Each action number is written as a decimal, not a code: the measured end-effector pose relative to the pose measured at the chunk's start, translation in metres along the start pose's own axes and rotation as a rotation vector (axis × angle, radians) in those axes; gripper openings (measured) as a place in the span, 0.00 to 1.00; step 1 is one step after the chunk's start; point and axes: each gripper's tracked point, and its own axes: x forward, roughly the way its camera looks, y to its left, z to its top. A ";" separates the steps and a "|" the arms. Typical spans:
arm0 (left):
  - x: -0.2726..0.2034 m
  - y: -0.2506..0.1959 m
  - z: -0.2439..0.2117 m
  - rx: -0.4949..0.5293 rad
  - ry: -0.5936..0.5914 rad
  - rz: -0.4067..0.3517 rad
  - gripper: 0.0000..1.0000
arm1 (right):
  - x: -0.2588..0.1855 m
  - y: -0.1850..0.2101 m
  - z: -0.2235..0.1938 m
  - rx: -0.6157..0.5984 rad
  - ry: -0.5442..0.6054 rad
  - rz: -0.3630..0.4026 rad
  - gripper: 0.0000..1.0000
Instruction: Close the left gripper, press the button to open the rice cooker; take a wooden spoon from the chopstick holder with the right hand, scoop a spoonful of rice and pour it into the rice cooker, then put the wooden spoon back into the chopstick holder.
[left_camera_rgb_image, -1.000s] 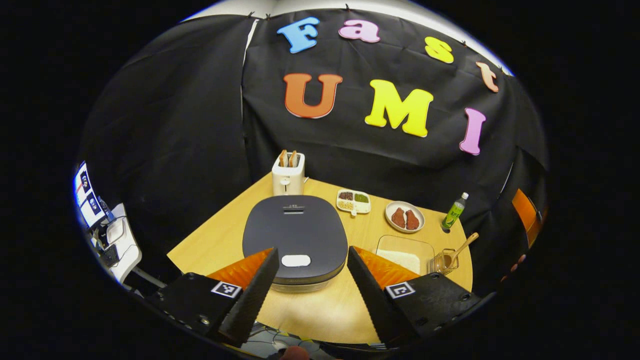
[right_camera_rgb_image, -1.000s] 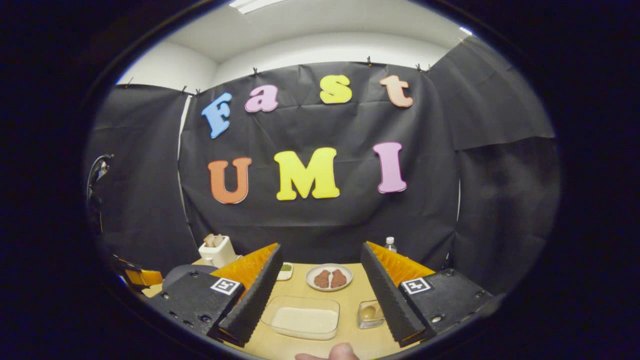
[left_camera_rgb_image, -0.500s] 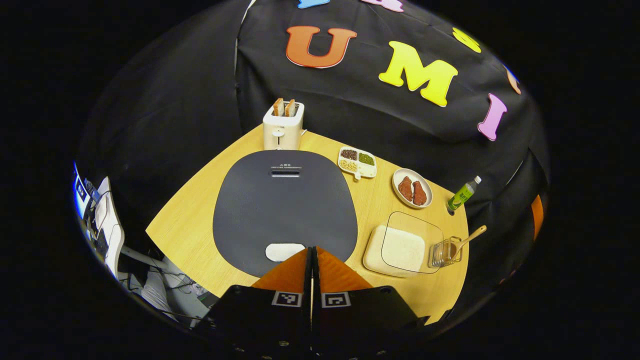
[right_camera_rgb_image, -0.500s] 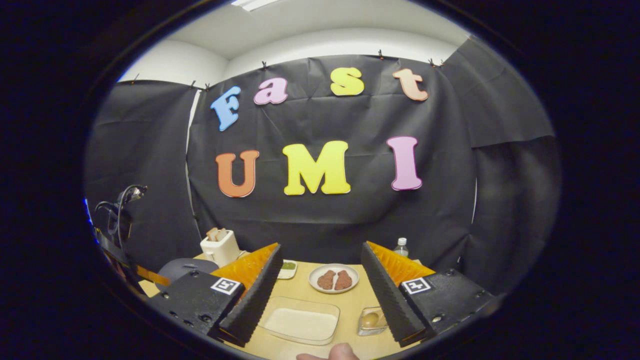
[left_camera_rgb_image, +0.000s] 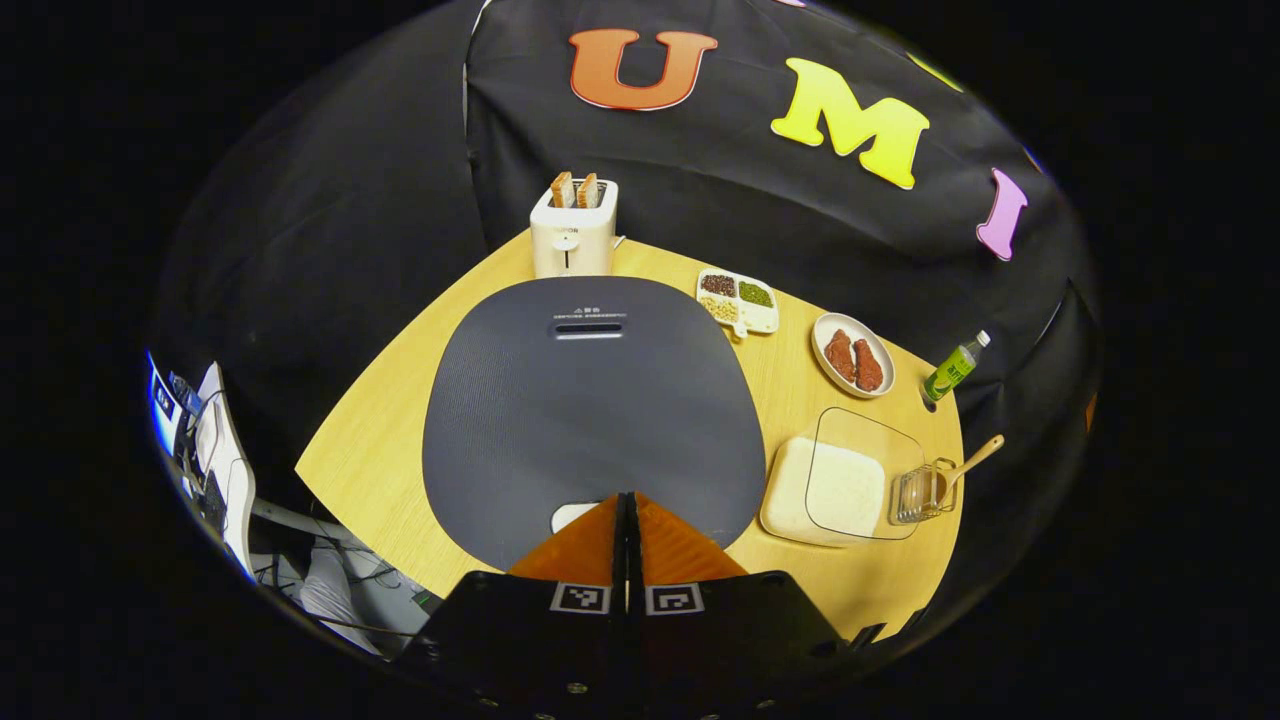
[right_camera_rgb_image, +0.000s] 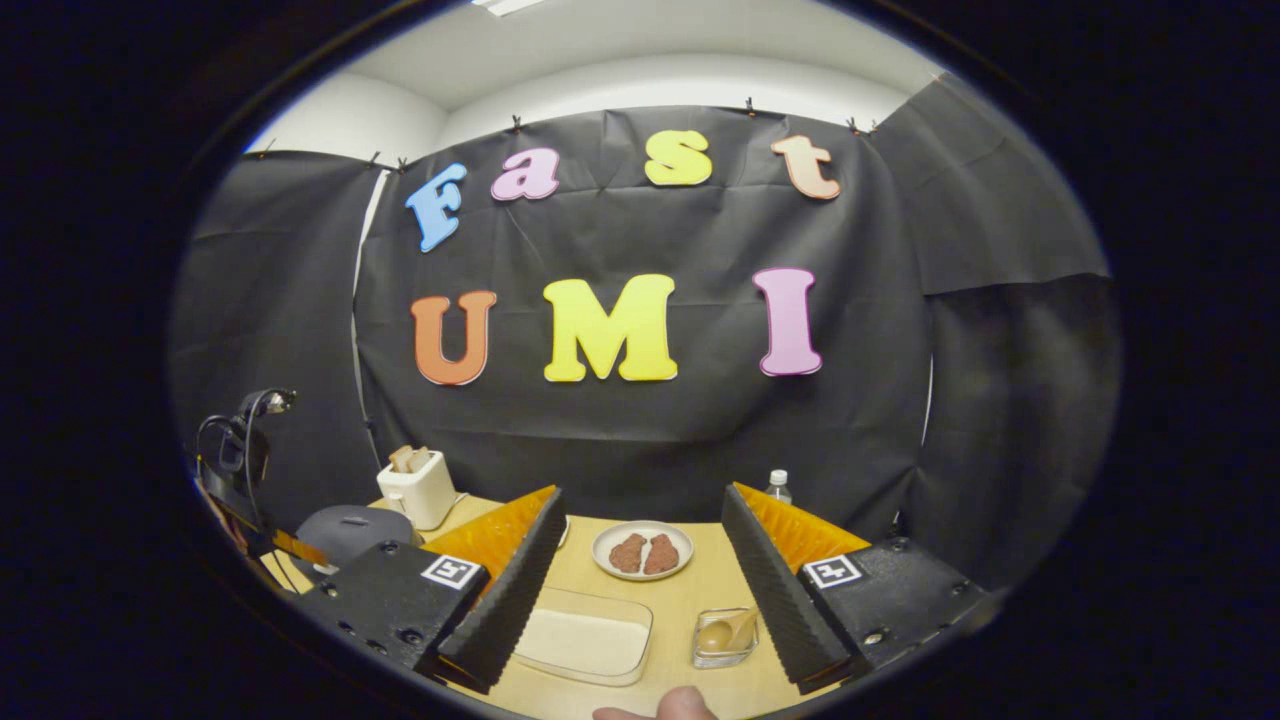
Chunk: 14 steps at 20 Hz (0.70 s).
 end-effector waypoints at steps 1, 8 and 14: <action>0.003 0.001 -0.003 -0.003 0.010 -0.003 0.00 | -0.001 -0.002 0.000 0.004 -0.002 -0.007 1.00; 0.003 0.003 -0.017 -0.052 0.019 -0.044 0.00 | -0.006 -0.004 -0.018 0.027 0.048 -0.032 1.00; -0.019 -0.001 0.010 -0.092 -0.094 -0.076 0.00 | -0.019 -0.007 0.001 0.000 0.010 -0.052 1.00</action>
